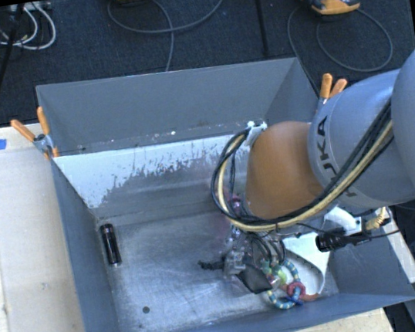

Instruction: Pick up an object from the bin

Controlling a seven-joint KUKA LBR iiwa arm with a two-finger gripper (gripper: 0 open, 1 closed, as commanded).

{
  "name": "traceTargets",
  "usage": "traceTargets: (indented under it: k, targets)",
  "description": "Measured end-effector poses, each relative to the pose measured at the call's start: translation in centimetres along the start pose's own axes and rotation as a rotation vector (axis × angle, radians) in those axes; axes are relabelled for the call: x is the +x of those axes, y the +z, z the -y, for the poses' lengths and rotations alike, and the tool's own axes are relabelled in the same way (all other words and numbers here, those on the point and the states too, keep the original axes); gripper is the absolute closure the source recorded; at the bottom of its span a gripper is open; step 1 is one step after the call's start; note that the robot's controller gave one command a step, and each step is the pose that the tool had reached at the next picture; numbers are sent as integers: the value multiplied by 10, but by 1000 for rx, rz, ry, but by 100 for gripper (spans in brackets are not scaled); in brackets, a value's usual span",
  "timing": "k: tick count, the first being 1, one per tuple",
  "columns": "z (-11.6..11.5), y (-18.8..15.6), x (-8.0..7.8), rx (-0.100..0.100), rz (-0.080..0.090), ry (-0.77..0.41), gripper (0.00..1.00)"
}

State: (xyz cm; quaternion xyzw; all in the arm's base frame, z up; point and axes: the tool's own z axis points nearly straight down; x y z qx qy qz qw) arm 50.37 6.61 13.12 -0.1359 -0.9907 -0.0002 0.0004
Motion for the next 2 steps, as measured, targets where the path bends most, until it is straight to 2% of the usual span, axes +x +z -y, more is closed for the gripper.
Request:
traceTargets:
  k: [2]
  targets:
    - [0, -17, 0, 0, 0, -1, 100]
